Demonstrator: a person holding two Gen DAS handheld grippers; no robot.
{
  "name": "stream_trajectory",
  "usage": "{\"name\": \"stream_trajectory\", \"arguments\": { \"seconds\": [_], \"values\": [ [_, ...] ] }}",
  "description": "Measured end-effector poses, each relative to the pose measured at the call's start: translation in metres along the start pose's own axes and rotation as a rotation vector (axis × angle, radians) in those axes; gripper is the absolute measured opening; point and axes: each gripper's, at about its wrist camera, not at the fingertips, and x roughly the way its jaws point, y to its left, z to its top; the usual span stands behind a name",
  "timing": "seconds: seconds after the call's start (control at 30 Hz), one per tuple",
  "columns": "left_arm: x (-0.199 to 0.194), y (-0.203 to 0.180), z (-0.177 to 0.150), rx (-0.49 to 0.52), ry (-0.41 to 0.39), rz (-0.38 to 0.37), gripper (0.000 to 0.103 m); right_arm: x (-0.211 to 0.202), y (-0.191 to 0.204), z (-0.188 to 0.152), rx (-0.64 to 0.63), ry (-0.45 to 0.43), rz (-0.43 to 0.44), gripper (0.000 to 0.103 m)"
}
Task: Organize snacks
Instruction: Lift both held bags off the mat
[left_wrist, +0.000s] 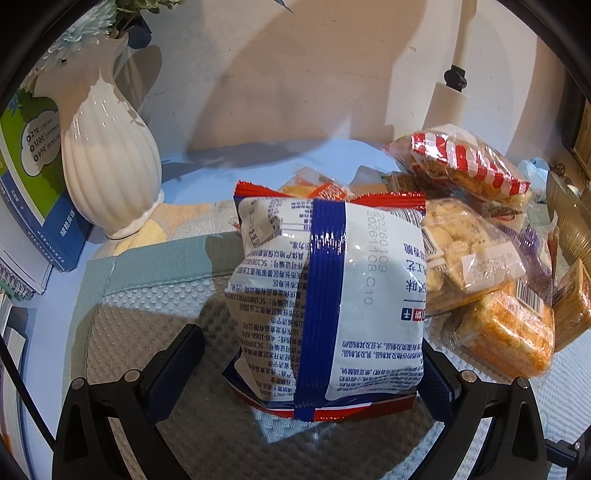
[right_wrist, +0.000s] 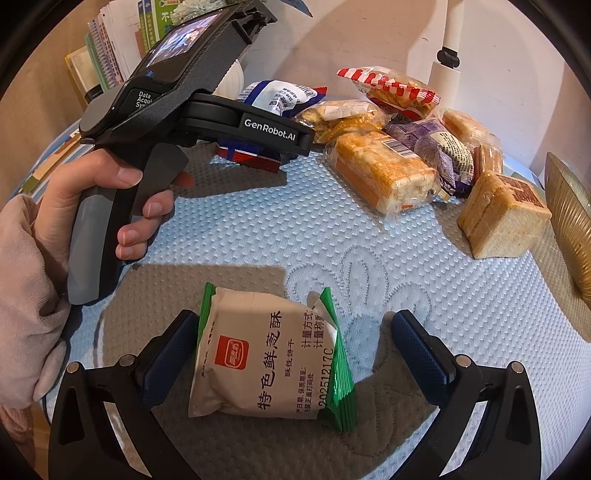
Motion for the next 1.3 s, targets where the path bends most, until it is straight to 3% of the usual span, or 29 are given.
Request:
{"name": "stream_trajectory", "arguments": {
  "seconds": [0.03,0.07,0.1,0.13,0.17,0.3,0.67,1.3],
  "values": [
    [-0.002,0.001,0.001,-0.008,-0.009,-0.008,0.103,-0.003,0.000,-0.002,0.001,-0.006,0.008,0.103],
    [-0.004,0.004,0.002,-0.021,-0.023,-0.023,0.102,-0.005,-0.001,-0.004,-0.002,-0.012,0.018,0.096],
    [-0.006,0.007,0.002,-0.033,-0.038,-0.046,0.097,-0.010,0.000,-0.006,-0.011,-0.028,0.024,0.075],
    [-0.011,0.009,0.002,-0.041,-0.067,-0.103,0.064,-0.016,0.002,-0.010,-0.025,-0.060,0.037,0.061],
    [-0.014,0.010,0.002,-0.043,-0.084,-0.129,0.058,-0.019,0.003,-0.012,-0.031,-0.076,0.039,0.054],
    [-0.019,0.000,0.001,0.002,-0.112,-0.071,0.054,-0.025,0.002,-0.016,-0.028,-0.101,0.106,0.054],
    [-0.032,0.006,-0.007,-0.040,-0.174,-0.067,0.054,-0.040,-0.033,-0.022,0.119,-0.180,0.323,0.054],
    [-0.054,0.013,-0.044,-0.116,-0.161,-0.033,0.054,-0.046,-0.038,-0.027,0.137,-0.207,0.343,0.054]
  ]
}}
